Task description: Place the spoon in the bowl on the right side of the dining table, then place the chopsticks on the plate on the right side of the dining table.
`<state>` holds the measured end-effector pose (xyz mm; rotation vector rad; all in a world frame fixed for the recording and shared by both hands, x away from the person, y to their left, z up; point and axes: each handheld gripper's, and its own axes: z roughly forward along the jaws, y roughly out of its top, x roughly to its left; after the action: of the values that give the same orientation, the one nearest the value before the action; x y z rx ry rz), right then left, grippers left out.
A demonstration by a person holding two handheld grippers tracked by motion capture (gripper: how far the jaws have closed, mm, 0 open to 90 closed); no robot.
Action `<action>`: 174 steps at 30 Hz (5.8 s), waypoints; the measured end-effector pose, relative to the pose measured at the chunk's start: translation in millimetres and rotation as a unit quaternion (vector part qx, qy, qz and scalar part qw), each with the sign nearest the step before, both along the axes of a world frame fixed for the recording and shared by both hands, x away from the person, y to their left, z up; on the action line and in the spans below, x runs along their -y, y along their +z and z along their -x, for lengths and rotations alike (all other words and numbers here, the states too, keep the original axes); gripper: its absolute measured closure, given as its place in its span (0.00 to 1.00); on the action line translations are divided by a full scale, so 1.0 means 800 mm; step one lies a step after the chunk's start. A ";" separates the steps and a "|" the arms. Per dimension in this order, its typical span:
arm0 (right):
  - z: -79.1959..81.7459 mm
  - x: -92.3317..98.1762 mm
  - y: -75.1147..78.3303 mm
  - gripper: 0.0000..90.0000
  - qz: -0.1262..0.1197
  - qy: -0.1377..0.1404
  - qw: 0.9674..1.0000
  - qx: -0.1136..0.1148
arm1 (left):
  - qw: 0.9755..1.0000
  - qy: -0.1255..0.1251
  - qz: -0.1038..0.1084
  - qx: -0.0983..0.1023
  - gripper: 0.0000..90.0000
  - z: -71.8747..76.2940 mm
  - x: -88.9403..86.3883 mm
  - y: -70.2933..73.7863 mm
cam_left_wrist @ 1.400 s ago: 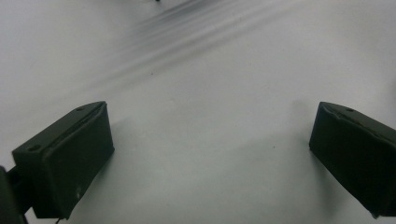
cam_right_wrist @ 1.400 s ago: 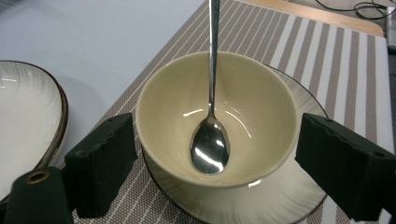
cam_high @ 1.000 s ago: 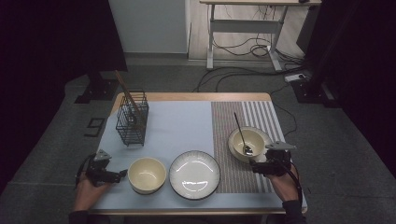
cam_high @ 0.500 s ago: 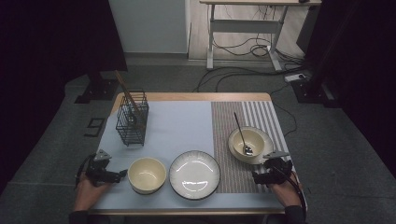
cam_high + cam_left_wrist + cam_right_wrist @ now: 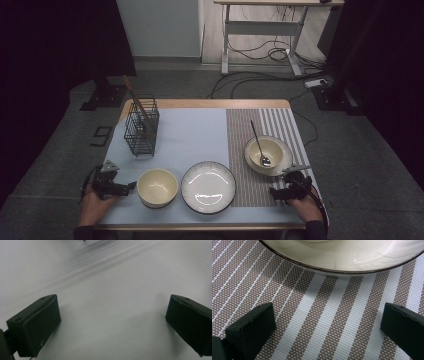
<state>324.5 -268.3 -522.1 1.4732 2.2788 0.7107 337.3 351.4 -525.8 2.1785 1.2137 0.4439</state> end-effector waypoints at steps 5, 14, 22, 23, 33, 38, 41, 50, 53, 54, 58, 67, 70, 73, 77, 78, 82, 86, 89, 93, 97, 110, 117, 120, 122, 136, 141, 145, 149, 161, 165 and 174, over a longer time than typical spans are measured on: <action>0.000 0.000 0.000 0.00 0.001 0.002 1.000 0.000 | 1.000 0.000 0.000 0.000 0.00 0.000 0.000 0.000; -0.001 -0.001 0.001 0.00 0.003 -0.002 1.000 -0.008 | 1.000 0.000 0.000 0.000 0.00 0.000 0.000 0.000; 0.001 -0.006 0.004 0.00 0.007 0.016 1.000 -0.009 | 1.000 0.000 0.000 0.000 0.00 0.000 0.000 0.000; 0.001 -0.007 0.006 0.00 0.008 0.016 1.000 -0.006 | 1.000 0.000 0.000 0.000 0.00 0.000 0.000 0.000; 0.008 -0.007 0.021 0.00 0.001 0.019 1.000 0.024 | 1.000 0.000 0.000 0.000 0.00 0.000 0.000 0.000; 0.010 -0.010 0.029 0.00 -0.007 0.022 0.999 0.032 | 1.000 0.000 0.000 0.000 0.00 0.000 0.000 0.000; 0.012 -0.013 0.036 0.00 -0.011 0.024 0.999 0.041 | 1.000 0.000 0.000 0.000 0.00 0.000 0.000 0.000; 0.014 -0.018 0.053 0.00 -0.036 0.029 0.997 0.058 | 1.000 0.000 0.000 0.000 0.00 0.000 0.000 0.000; 0.015 -0.021 0.058 0.00 -0.041 0.032 0.997 0.062 | 1.000 0.000 0.000 0.000 0.00 0.000 0.000 0.000; 0.014 -0.023 0.060 0.00 -0.044 0.035 0.997 0.062 | 1.000 0.000 0.000 0.000 0.00 0.000 0.000 0.000; 0.014 -0.029 0.067 0.00 -0.047 0.044 0.996 0.067 | 1.000 0.000 0.001 0.000 0.00 0.000 0.000 0.000; 0.010 -0.042 0.077 0.00 -0.059 0.065 0.993 0.077 | 1.000 0.000 0.000 0.001 0.00 0.000 0.000 0.000; 0.008 -0.047 0.081 0.00 -0.067 0.071 0.992 0.081 | 1.000 0.000 0.000 0.001 0.00 0.000 0.000 0.000; 0.007 -0.053 0.086 0.00 -0.068 0.077 0.991 0.084 | 1.000 0.000 0.000 0.000 0.00 0.000 0.000 0.000; 0.003 -0.063 0.094 0.00 -0.069 0.086 0.990 0.091 | 1.000 0.000 0.000 0.000 0.00 0.000 0.000 0.000; 0.002 -0.065 0.095 0.00 -0.068 0.086 0.990 0.092 | 1.000 0.000 0.000 0.000 0.00 0.000 0.000 0.000; -0.002 -0.076 0.102 0.00 -0.067 0.099 0.988 0.097 | 1.000 0.000 0.000 0.001 0.00 0.000 0.000 0.000; -0.006 -0.088 0.107 0.00 -0.075 0.103 0.987 0.099 | 1.000 0.000 0.000 0.001 0.00 0.000 0.000 0.000; -0.010 -0.097 0.111 0.00 -0.079 0.110 0.985 0.102 | 1.000 0.000 0.000 0.001 0.00 0.000 0.000 0.000; -0.015 -0.110 0.116 0.00 -0.083 0.120 0.984 0.105 | 1.000 0.000 0.001 0.001 0.00 0.000 0.000 0.000; -0.021 -0.123 0.119 0.00 -0.088 0.128 0.982 0.107 | 1.000 0.000 0.001 0.001 0.00 0.000 0.000 0.000; -0.038 -0.169 0.129 0.00 -0.095 0.167 0.976 0.103 | 1.000 0.000 0.000 0.001 0.00 0.000 0.000 0.000; -0.048 -0.192 0.133 0.00 -0.099 0.178 0.974 0.101 | 1.000 0.000 0.001 0.001 0.00 0.000 0.000 0.000; -0.051 -0.199 0.135 0.00 -0.096 0.181 0.973 0.104 | 1.000 0.000 0.001 0.001 0.00 0.000 0.000 0.000; -0.053 -0.204 0.137 0.00 -0.095 0.183 0.973 0.106 | 1.000 0.000 0.001 0.001 0.00 0.000 0.000 0.000; -0.068 -0.238 0.143 0.09 -0.101 0.202 0.968 0.111 | 1.000 0.000 0.000 0.001 0.00 0.000 0.000 0.000; -0.072 -0.253 0.145 0.10 -0.100 0.214 0.965 0.110 | 1.000 0.000 0.000 0.001 0.00 0.000 0.000 0.000; -0.076 -0.265 0.145 0.12 -0.098 0.220 0.965 0.108 | 1.000 -0.001 0.000 0.000 0.00 0.000 0.000 0.000; -0.081 -0.276 0.145 0.13 -0.099 0.225 0.963 0.106 | 1.000 0.000 0.001 0.001 0.00 0.000 0.000 0.000; -0.090 -0.316 0.154 0.22 -0.104 0.249 0.956 0.112 | 1.000 0.000 0.001 0.001 0.00 0.000 0.000 0.000; -0.094 -0.327 0.155 0.25 -0.106 0.257 0.954 0.112 | 1.000 0.000 0.001 0.001 0.00 0.000 0.000 0.000; -0.103 -0.352 0.156 0.29 -0.092 0.267 0.953 0.109 | 1.000 0.000 0.001 0.001 0.00 0.000 0.000 0.000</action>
<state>406.5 13.6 -397.6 0.7779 2.4948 1.1992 337.3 351.8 -526.0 2.1763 1.2132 0.4440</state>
